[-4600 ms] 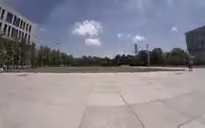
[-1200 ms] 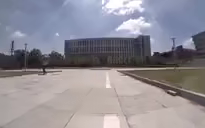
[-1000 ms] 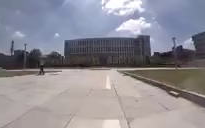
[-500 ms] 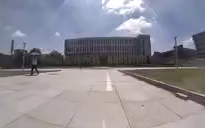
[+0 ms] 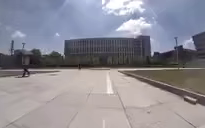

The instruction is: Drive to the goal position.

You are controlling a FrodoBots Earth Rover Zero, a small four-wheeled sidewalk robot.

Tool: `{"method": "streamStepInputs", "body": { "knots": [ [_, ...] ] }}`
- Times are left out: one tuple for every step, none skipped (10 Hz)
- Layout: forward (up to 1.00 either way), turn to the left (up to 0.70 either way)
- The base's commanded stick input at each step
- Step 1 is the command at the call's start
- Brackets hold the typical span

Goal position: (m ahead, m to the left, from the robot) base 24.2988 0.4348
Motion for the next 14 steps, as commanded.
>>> {"method": "streamStepInputs", "body": {
  "knots": [
    [0.5, 0.0],
    [0.5, 0.0],
    [0.5, 0.0],
    [0.5, -0.22],
    [0.5, -0.5],
    [0.5, -0.33],
    [0.5, -0.04],
    [0.5, 0.0],
    [0.5, 0.0],
    [0.5, 0.0],
    [0.5, 0.0],
    [0.5, 0.0],
    [0.5, 0.0],
    [0.5, 0.0]
  ]
}}
